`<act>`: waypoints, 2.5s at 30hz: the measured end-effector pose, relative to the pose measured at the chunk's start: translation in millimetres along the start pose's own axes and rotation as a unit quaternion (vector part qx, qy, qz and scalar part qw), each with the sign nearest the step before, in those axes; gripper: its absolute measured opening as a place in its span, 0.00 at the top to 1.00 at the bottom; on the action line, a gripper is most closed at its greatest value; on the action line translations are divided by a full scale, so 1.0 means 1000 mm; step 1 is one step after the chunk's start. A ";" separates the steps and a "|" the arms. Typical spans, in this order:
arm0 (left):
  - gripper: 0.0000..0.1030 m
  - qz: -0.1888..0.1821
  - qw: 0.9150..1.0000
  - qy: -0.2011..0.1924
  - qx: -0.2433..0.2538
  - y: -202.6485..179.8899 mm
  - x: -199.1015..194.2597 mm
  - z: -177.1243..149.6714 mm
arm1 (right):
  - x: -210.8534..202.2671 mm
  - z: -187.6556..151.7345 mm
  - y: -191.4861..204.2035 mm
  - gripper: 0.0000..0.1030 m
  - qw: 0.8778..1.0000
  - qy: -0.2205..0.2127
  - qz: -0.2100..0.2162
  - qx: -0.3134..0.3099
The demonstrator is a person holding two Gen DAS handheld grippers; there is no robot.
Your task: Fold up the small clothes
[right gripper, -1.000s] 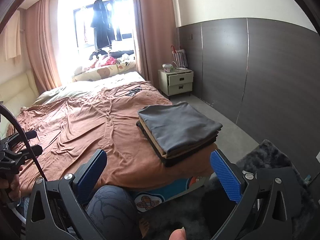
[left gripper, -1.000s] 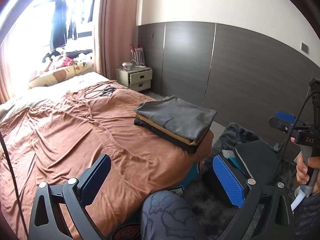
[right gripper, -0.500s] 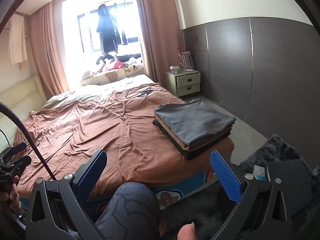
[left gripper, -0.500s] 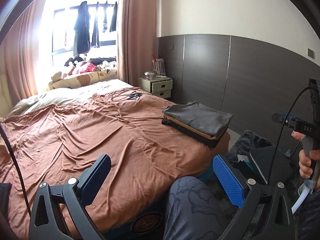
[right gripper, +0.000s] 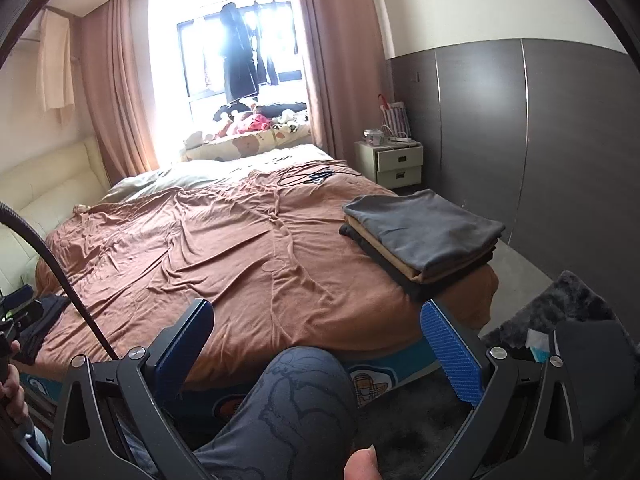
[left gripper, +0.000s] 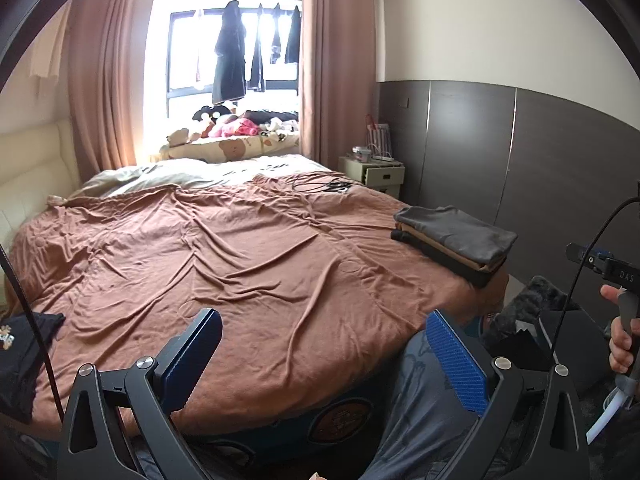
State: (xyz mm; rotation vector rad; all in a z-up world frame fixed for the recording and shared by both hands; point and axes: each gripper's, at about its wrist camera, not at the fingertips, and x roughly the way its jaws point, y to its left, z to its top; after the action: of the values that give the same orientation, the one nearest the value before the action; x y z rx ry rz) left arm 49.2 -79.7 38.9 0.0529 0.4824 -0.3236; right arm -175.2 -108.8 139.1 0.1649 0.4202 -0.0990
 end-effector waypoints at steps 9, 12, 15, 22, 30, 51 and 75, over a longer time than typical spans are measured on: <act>0.00 0.047 0.999 -0.002 -0.023 0.029 -0.021 -0.027 | 0.011 -0.020 0.023 0.00 1.000 -0.001 0.006 -0.004; 0.00 0.052 0.998 -0.008 -0.040 0.037 -0.026 -0.034 | 0.012 -0.026 0.026 0.00 1.000 -0.006 0.000 -0.001; 0.00 0.055 0.997 -0.014 -0.046 0.042 -0.029 -0.040 | 0.014 -0.032 0.026 0.00 1.000 -0.012 -0.008 0.002; 0.00 0.061 0.997 -0.016 -0.054 0.047 -0.031 -0.045 | 0.032 -0.042 0.039 0.00 1.000 0.007 0.005 0.001; 0.00 0.071 0.996 -0.010 -0.055 0.048 -0.032 -0.048 | 0.027 -0.050 0.048 0.00 1.000 -0.001 0.010 -0.005; 0.00 0.074 0.996 -0.017 -0.045 0.040 -0.046 -0.049 | 0.018 -0.055 0.054 0.00 1.000 0.005 0.012 -0.005; 0.00 0.066 0.996 -0.016 -0.049 0.036 -0.046 -0.051 | 0.013 -0.060 0.057 0.00 1.000 0.004 0.019 -0.003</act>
State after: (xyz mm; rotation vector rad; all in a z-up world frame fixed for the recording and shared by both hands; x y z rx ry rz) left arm -0.5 -25.5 13.9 -0.0158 0.4600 -0.1705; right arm -179.6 -43.0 87.4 0.1683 0.4242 -0.0591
